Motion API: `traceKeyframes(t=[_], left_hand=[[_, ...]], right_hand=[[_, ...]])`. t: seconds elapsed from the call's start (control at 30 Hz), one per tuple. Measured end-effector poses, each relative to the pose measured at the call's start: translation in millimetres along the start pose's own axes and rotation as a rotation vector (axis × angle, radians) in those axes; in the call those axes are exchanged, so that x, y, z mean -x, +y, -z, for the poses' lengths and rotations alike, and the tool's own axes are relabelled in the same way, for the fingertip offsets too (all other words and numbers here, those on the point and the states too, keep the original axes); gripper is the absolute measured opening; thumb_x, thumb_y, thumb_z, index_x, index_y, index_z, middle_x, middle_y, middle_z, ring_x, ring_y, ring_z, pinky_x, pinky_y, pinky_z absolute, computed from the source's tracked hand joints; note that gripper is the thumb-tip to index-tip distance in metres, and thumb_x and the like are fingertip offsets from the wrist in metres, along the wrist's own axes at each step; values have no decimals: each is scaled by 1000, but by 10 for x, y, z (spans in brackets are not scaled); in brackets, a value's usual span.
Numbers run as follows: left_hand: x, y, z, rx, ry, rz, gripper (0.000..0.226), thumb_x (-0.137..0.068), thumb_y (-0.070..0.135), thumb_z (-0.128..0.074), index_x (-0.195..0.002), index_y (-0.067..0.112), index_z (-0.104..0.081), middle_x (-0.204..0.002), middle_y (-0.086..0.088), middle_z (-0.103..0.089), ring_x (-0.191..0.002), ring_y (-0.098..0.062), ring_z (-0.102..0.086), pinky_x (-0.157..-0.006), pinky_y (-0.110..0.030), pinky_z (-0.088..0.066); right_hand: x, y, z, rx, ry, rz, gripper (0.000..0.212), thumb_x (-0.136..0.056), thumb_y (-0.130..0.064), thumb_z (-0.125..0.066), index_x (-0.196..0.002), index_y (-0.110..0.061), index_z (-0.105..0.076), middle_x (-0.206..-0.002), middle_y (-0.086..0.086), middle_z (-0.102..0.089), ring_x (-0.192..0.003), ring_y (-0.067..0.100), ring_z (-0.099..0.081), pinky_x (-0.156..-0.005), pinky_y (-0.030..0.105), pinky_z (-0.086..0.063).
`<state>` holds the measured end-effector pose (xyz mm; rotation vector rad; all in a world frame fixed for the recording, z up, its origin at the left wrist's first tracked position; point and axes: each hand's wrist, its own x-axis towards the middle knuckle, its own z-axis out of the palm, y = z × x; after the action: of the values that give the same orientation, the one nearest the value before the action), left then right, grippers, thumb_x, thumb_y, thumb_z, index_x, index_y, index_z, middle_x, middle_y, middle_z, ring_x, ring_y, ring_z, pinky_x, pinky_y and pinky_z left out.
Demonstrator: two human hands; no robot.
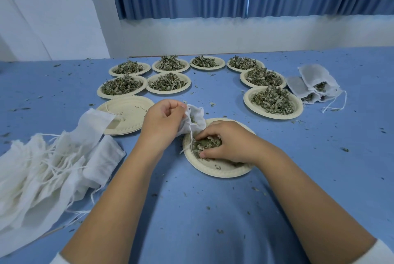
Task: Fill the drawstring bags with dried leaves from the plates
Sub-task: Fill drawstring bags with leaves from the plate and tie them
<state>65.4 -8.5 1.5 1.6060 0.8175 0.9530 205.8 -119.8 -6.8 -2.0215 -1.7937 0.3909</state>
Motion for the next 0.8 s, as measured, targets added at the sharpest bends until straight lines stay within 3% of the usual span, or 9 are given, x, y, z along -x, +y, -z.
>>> traceKeyframes(t=[0.33,0.53,0.6,0.7,0.8], left_hand=[[-6,-10,-4,-16,5,-6,17,-93,20,-59,-79,25,-67,-50,17,-56,-39,2,-42,-42,-9,-33],[7,4,-2,-36,58,-61,17,-93,22,-60,-78,27,-67,-54,14,-57,-43,-1,-43,-50,-17,-38],[21,15,-1,-52,76,-103,17,-93,23,-61,-77,27,-66,-54,15,-56,-44,0,-42,-46,-12,-36],[33,23,7,-63,73,-147,15,-93,23,-61,-80,27,-66,-53,18,-54,-47,-1,-44,-51,-16,-37],[42,25,3,-79,66,-162,15,-93,21,-61,-80,27,-65,-54,20,-55,-49,0,-46,-53,-16,-38]], right_hand=[[13,12,44,8,58,-45,19,-83,-23,-72,-99,-33,-73,-96,-15,-65,-85,10,-61,-77,30,-50],[43,30,203,-301,380,-121,20,-80,-14,-74,-83,-33,-72,-72,-23,-64,-65,-9,-56,-60,5,-40],[56,16,231,-407,414,-140,17,-79,-14,-77,-83,-31,-74,-70,-22,-65,-65,-7,-56,-61,4,-40],[63,-1,248,-507,413,-146,14,-78,-14,-79,-88,-24,-76,-66,-21,-65,-65,-1,-55,-62,5,-43],[73,-35,266,-654,412,-158,17,-78,-12,-80,-92,-20,-76,-76,-11,-72,-71,6,-64,-69,12,-52]])
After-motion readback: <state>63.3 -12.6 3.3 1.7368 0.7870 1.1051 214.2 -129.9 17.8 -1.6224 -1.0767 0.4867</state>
